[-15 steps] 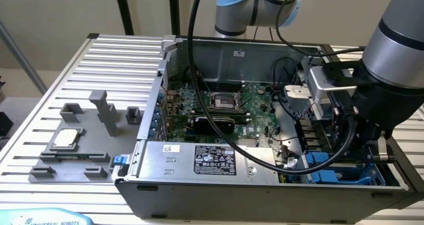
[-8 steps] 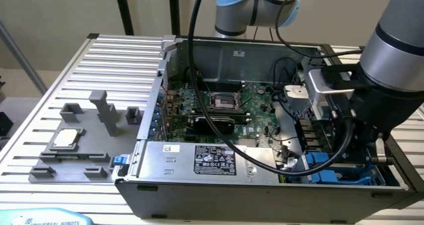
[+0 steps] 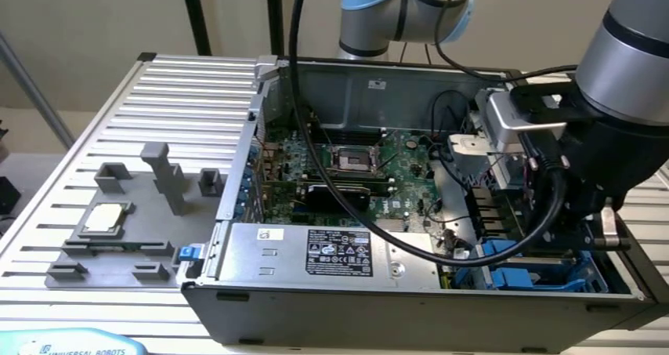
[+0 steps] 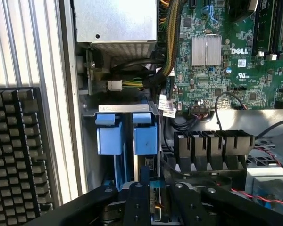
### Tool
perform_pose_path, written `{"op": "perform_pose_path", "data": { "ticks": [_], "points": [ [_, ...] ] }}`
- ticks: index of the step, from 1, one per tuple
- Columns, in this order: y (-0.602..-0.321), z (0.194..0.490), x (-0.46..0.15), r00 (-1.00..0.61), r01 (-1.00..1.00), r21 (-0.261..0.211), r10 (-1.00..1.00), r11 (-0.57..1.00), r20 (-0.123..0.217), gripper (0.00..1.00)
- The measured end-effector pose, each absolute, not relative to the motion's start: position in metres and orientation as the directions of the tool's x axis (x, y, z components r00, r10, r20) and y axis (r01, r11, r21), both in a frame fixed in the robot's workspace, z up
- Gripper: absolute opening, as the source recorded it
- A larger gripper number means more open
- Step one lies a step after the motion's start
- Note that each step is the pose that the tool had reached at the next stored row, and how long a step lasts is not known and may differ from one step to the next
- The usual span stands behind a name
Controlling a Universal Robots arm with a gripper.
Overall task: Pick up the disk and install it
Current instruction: 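Insert the second disk wire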
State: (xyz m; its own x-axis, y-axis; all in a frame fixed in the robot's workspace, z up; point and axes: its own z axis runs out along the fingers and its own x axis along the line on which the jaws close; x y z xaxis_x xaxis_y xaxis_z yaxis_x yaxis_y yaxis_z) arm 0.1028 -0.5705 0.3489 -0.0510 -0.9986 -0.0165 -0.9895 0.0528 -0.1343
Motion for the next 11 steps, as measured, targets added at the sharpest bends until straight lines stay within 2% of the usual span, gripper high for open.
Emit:
{"op": "perform_pose_path", "data": {
  "ticks": [11],
  "points": [
    [-0.5705,0.3544,0.0943,-0.051,-0.989,-0.136,-0.999,0.053,-0.017,0.24]
  ]
}}
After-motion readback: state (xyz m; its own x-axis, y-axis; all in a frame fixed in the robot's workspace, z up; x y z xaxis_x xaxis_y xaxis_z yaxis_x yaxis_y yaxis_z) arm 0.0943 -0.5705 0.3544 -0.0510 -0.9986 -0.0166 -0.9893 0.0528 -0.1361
